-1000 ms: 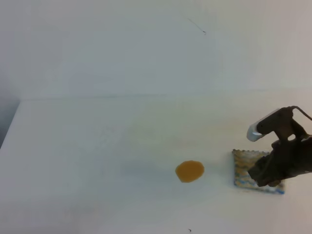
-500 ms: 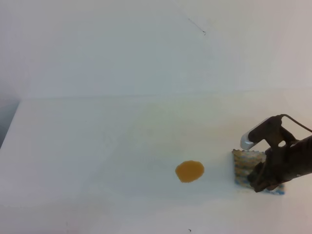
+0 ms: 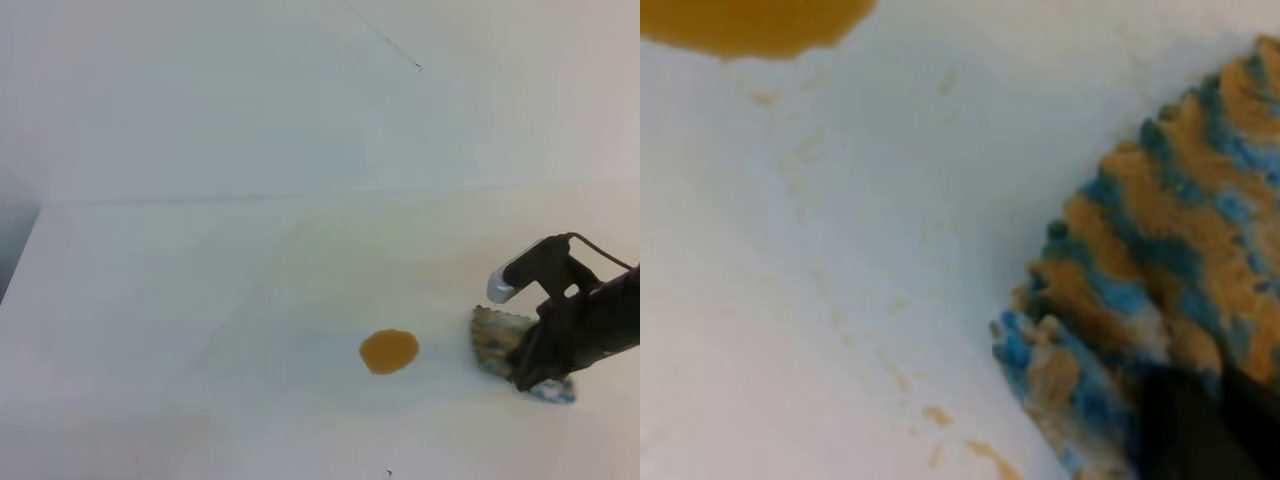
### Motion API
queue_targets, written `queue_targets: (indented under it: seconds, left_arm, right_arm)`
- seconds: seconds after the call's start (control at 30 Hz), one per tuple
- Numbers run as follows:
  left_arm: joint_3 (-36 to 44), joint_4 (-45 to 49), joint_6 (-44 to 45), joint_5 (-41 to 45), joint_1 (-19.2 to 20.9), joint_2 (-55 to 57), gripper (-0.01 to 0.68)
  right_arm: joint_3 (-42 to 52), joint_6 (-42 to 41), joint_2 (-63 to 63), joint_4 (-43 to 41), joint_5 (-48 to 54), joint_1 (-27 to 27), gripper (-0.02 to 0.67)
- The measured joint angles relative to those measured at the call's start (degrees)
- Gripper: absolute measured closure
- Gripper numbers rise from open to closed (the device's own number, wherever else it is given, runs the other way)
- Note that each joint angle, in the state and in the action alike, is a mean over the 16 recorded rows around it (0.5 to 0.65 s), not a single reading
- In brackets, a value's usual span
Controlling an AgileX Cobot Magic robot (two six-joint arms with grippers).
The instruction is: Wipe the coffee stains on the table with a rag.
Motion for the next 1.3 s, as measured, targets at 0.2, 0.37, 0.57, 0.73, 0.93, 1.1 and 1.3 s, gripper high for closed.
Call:
queue_targets:
  seconds: [0.2,0.37,0.57,0.73,0.93,1.1,1.3]
  left_arm:
    - [0.0,0.0,0.0,0.0,0.0,0.0,0.672]
    - [0.0,0.0,0.0,0.0,0.0,0.0,0.672]
    - [0.0,0.0,0.0,0.0,0.0,0.0,0.672]
    - [0.0,0.0,0.0,0.0,0.0,0.0,0.672]
    - [0.0,0.0,0.0,0.0,0.0,0.0,0.672]
    - [0.0,0.0,0.0,0.0,0.0,0.0,0.672]
    - [0.0,0.0,0.0,0.0,0.0,0.0,0.672]
  right_arm:
    - [-5.9,0.0,0.1,3.0,5.8,0.1,0.637]
    - [-10.9,1.1,1.1,4.8,8.7,0.4,0.636]
    - [-14.7,2.5,3.9,5.3,9.5,2.0,0.64]
    - [-16.0,3.7,7.1,5.4,9.2,4.9,0.635]
    - [-17.7,4.1,10.1,5.6,9.2,10.4,0.632]
    - [-19.7,4.6,11.6,5.6,9.2,15.2,0.632]
    - [-22.1,6.1,12.6,2.6,9.1,18.8,0.632]
